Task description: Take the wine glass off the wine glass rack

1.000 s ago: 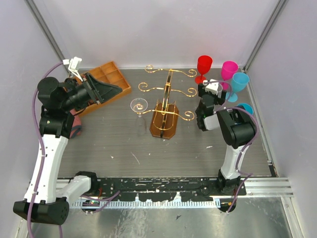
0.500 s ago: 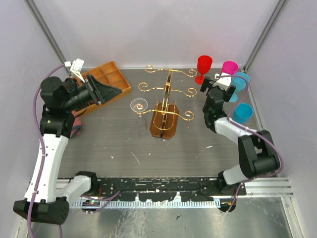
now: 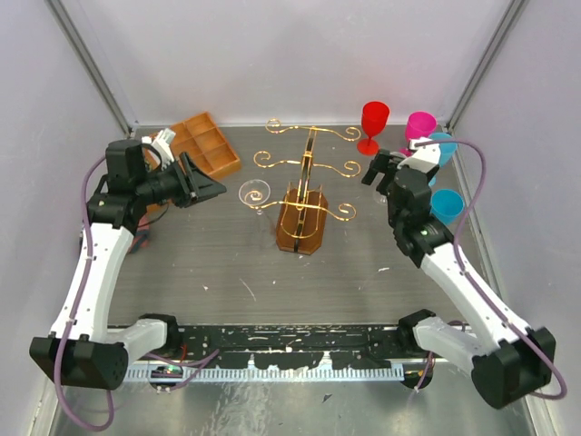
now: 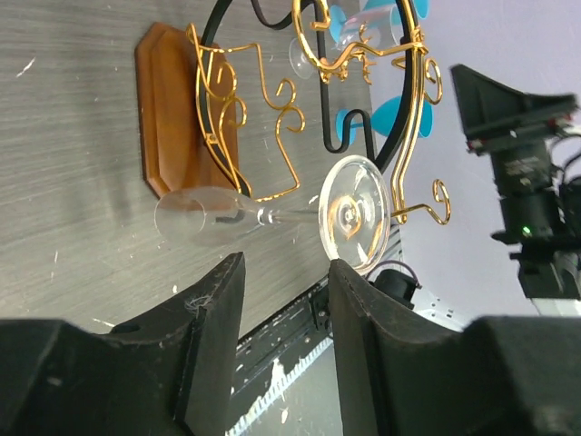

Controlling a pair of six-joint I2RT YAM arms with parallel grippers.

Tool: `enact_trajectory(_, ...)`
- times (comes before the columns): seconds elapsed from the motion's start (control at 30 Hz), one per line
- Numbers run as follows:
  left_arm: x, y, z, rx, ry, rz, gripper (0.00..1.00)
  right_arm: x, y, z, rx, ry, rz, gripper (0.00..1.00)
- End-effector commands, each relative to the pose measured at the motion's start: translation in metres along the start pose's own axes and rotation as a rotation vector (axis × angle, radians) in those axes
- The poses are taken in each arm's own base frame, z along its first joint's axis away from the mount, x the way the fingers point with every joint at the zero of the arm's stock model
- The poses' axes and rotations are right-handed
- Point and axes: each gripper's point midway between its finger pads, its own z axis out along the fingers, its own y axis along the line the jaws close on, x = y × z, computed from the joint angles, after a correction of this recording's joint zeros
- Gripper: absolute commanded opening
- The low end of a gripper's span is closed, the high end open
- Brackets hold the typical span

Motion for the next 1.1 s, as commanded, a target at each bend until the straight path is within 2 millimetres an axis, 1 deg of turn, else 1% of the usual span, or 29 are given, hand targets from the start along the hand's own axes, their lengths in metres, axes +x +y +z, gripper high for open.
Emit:
enact_trajectory(0.0,0.013,0.003,-0.003,-0.024,0.032,-0.053,0.49,-0.035,0.004,-0.036,-0.044,0.006,0.095,0.92)
enact_trajectory(0.13,0.019,0.006,0.007,-0.042,0.05,-0.045,0.5,-0.046,0.011,-0.051,-0.093,0.031,0.123,0.89)
enact_trajectory(0.2,0.019,0.003,0.013,-0.022,0.051,-0.052,0.5,-0.049,0.01,-0.054,-0.09,0.04,0.131,0.89)
enact_trajectory(0.5,0.011,-0.014,0.034,0.034,0.059,-0.056,0.5,-0.051,0.004,-0.058,-0.069,0.053,0.094,0.89)
enact_trajectory(0.73,0.003,-0.034,0.039,0.072,0.042,-0.031,0.47,-0.05,-0.003,-0.06,-0.044,0.048,0.087,0.89)
enact_trajectory(0.83,0.002,-0.04,0.042,0.085,0.044,-0.026,0.44,-0.049,-0.006,-0.061,-0.036,0.045,0.087,0.89)
enact_trajectory(0.87,0.002,-0.042,0.043,0.089,0.049,-0.025,0.42,-0.049,-0.006,-0.062,-0.033,0.044,0.086,0.89)
enact_trajectory(0.97,0.004,-0.047,0.048,0.099,0.065,-0.018,0.3,-0.047,-0.009,-0.062,-0.02,0.043,0.084,0.9)
enact_trajectory(1.07,0.008,-0.047,0.053,0.099,0.086,-0.021,0.25,-0.046,-0.012,-0.062,-0.01,0.041,0.079,0.9)
